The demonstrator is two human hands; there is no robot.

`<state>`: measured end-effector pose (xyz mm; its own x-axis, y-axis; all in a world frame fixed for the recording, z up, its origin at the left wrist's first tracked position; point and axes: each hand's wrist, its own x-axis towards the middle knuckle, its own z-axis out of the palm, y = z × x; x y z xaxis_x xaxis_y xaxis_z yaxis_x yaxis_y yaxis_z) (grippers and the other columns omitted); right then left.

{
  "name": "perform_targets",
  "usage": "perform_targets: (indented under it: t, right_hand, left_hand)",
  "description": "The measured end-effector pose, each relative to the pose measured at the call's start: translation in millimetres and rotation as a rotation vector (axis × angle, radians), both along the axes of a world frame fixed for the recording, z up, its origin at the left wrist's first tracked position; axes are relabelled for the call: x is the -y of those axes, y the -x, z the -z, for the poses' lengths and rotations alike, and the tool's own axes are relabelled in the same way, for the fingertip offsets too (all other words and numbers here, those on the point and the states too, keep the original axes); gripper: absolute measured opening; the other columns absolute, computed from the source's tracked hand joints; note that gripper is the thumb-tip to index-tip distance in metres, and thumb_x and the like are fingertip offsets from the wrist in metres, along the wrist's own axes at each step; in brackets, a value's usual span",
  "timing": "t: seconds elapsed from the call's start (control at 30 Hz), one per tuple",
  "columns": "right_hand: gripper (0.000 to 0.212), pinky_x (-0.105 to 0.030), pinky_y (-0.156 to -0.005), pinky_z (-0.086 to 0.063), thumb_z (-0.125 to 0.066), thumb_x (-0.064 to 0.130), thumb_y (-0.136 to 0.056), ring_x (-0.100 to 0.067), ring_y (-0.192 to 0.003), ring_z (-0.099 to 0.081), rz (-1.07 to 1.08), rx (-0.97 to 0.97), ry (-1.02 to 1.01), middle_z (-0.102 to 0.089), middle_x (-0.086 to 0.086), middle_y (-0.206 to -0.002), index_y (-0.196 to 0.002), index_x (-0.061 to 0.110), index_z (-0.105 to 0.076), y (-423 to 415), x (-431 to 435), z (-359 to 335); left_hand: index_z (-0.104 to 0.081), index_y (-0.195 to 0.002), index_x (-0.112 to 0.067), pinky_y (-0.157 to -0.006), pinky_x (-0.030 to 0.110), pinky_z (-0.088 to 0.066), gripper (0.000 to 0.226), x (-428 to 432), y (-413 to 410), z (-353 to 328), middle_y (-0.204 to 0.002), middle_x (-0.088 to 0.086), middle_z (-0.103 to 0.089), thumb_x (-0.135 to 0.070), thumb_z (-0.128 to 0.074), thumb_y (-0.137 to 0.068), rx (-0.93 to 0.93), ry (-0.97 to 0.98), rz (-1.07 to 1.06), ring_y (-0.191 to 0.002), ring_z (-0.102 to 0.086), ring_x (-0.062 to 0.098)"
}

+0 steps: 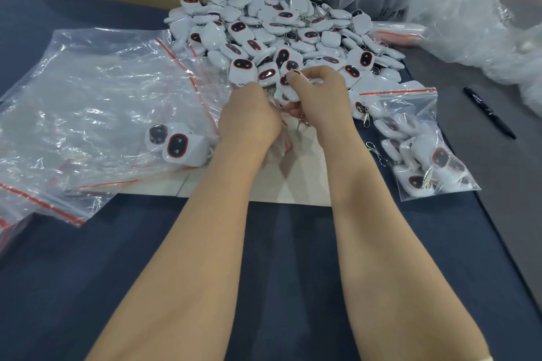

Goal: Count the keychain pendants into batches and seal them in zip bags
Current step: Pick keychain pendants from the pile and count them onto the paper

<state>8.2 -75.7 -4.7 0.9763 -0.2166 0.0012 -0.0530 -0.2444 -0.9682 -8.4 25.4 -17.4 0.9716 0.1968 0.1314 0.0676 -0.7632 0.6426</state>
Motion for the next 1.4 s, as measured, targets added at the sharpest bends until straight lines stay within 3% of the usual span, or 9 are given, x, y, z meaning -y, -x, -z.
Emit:
perform_targets:
  t: [0.27,0.4,0.6,0.7,0.8,0.97,1.13,1.3,1.4]
  right_hand:
    - [0.031,-0.015,-0.043,-0.039,-0.071,0.028,-0.082,-0.004,-0.042,-0.054,-0.167,-0.024,0.312,-0.065,-0.002,-0.07,-0.095,0.011,-0.049,8.5,3.2,-7.0]
    - [0.023,-0.029,-0.055,-0.05,-0.065,0.027,-0.088,-0.012,-0.054,-0.06,0.01,0.029,0.129,-0.066,-0.01,-0.091,-0.102,0.012,-0.054,4.0,8.5,-10.7]
    - [0.014,-0.027,-0.058,-0.058,-0.06,0.011,-0.092,-0.019,-0.059,-0.065,-0.181,-0.166,-0.218,-0.065,-0.016,-0.08,-0.102,0.003,-0.056,5.3,6.4,-13.2]
    - [0.002,-0.044,-0.076,-0.058,-0.054,0.003,-0.092,-0.025,-0.061,-0.063,-0.214,-0.225,-0.152,-0.062,-0.017,-0.078,-0.093,0.003,-0.055,6.6,10.5,-11.8]
    - [0.017,-0.033,-0.056,-0.057,-0.056,0.003,-0.09,-0.019,-0.051,-0.064,-0.252,-0.237,0.067,-0.061,-0.011,-0.077,-0.107,0.005,-0.058,9.5,13.3,-9.6]
    - [0.016,-0.032,-0.065,-0.059,-0.064,0.008,-0.084,-0.014,-0.05,-0.062,-0.352,-0.229,0.232,-0.065,0.004,-0.055,-0.095,0.019,-0.064,10.2,13.6,-9.8]
    - [0.016,-0.026,-0.053,-0.057,-0.057,0.001,-0.086,-0.007,-0.039,-0.058,-0.274,-0.058,0.18,-0.058,-0.001,-0.047,-0.07,0.001,-0.056,7.9,2.4,-8.4]
    - [0.025,-0.043,-0.078,-0.052,-0.042,-0.006,-0.082,-0.023,-0.067,-0.058,-0.553,-0.143,0.281,-0.065,-0.022,-0.075,-0.087,-0.005,-0.066,10.6,2.9,-4.8]
    - [0.032,-0.037,-0.065,-0.048,-0.036,-0.018,-0.084,-0.024,-0.062,-0.054,-0.64,-0.181,0.09,-0.06,-0.018,-0.07,-0.083,0.0,-0.062,13.6,6.4,-4.9]
  left_hand:
    - [-0.059,-0.093,-0.009,-0.073,0.03,-0.044,0.014,-5.1,-3.6,-3.2,-0.093,0.007,-0.064,-0.017,-0.048,-0.09,0.172,0.196,-0.086,-0.09,-0.059,0.026]
    - [-0.061,-0.1,-0.013,-0.074,0.026,-0.042,0.014,0.6,-2.5,0.8,-0.097,0.006,-0.063,-0.02,-0.058,-0.087,0.029,0.141,0.047,-0.095,-0.06,0.026]
    - [-0.06,-0.097,-0.008,-0.067,0.027,-0.036,0.017,3.2,0.4,-1.2,-0.091,0.007,-0.059,-0.015,-0.061,-0.082,-0.067,-0.001,0.153,-0.088,-0.057,0.026]
    - [-0.062,-0.103,-0.008,-0.071,0.027,-0.039,0.018,-1.0,1.3,-2.0,-0.098,0.008,-0.06,-0.013,-0.057,-0.086,-0.053,0.048,0.088,-0.092,-0.057,0.027]
    - [-0.062,-0.104,-0.009,-0.075,0.03,-0.042,0.023,-7.2,1.5,0.5,-0.106,0.011,-0.063,-0.023,-0.057,-0.087,-0.038,0.068,0.009,-0.099,-0.059,0.031]
    - [-0.061,-0.097,-0.015,-0.072,0.025,-0.038,0.014,-7.5,0.0,-4.6,-0.095,0.002,-0.061,-0.023,-0.055,-0.086,0.085,0.179,-0.063,-0.094,-0.059,0.024]
    - [-0.062,-0.103,-0.015,-0.074,0.026,-0.044,0.02,-0.2,4.5,-15.5,-0.092,0.003,-0.066,-0.022,-0.056,-0.085,0.255,0.272,-0.052,-0.088,-0.061,0.021]
    - [-0.063,-0.099,-0.018,-0.071,0.026,-0.044,0.019,0.9,8.5,-17.9,-0.086,0.002,-0.062,-0.023,-0.055,-0.083,0.307,0.219,-0.073,-0.081,-0.058,0.02]
    - [-0.064,-0.096,-0.017,-0.07,0.026,-0.045,0.016,2.7,10.5,-18.7,-0.077,-0.001,-0.058,-0.021,-0.055,-0.082,0.312,0.224,-0.051,-0.078,-0.058,0.021]
